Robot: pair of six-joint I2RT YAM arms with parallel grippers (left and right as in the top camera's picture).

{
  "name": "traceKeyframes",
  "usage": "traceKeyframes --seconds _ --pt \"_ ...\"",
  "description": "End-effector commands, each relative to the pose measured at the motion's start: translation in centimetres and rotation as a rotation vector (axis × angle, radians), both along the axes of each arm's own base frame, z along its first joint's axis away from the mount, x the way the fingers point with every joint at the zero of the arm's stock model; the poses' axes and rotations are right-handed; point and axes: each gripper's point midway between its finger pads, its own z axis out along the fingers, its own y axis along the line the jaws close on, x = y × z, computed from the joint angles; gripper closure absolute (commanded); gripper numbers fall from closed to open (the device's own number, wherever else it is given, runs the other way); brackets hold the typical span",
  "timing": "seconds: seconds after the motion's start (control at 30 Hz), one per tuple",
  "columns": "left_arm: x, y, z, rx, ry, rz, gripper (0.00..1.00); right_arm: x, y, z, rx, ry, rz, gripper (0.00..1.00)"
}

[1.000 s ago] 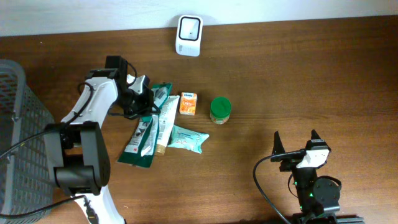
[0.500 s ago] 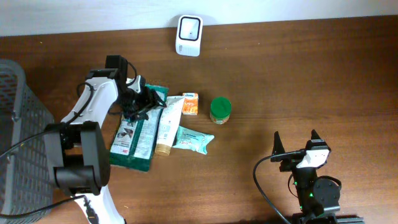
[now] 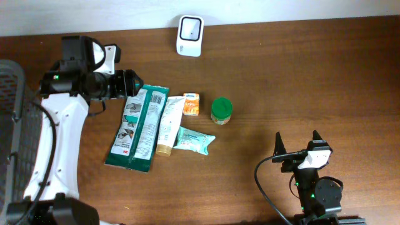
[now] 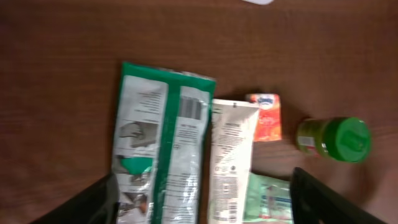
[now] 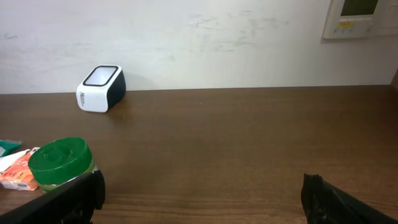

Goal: Scan the item barcode

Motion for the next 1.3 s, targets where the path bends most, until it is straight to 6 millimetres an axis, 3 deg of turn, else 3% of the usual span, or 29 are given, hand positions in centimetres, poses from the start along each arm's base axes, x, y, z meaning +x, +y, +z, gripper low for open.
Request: traceKeyframes --seconds 0.0,0.27,0.37,0.47,0.5,0.6,0.7,0.83,0.97,1.03,1.17,1.27 --pt "0.4 1.9 0.5 0.118 -0.037 0.019 0.01 0.0 -0.3 -0.3 0.002 0.006 -0.016 0.02" --pt "2.1 6.3 1.4 0.360 -0.115 0.090 0.01 0.0 -0.7 -0.2 -0.003 0.004 -0.035 0.02" --pt "2.2 6.2 1.5 0.372 -0.123 0.068 0.01 0.0 -0.6 -0.3 -0.003 0.004 -0.034 0.02" --pt "2.6 4.8 1.6 0.335 -0.162 -0.070 0.01 0.0 -1.0 0.3 -0.003 -0.020 -0.054 0.02" --pt "2.8 5.0 1.8 0.317 -0.175 -0.068 0.01 0.0 -1.3 1.3 0.009 -0.057 -0.073 0.02" --pt "2.8 5.3 1.8 0.318 -0.172 -0.060 0.01 -0.2 0.4 4.4 0.031 -0.167 0.029 0.02" --pt "2.8 5.3 1.8 0.318 -0.172 -0.060 0.01 -0.7 1.6 6.4 0.030 -0.157 0.098 0.02" --pt "2.8 5.3 1.8 0.318 -0.172 -0.060 0.01 -0.9 2.7 11.8 0.030 -0.112 0.163 0.02" --pt "2.8 5.3 1.8 0.318 -0.173 -0.060 0.01 0.8 3.3 16.1 0.035 0.134 0.188 0.02" --pt "2.8 5.3 1.8 0.318 -0.173 -0.060 0.01 1.9 3.3 17.3 0.025 0.259 0.189 0.02" --pt "2.8 5.3 1.8 0.318 -0.173 -0.060 0.01 4.3 3.5 18.7 0.034 0.480 0.186 0.02" --pt "2.8 5.3 1.8 0.318 -0.173 -0.060 0.01 7.1 5.0 18.5 0.071 0.631 0.257 0.02"
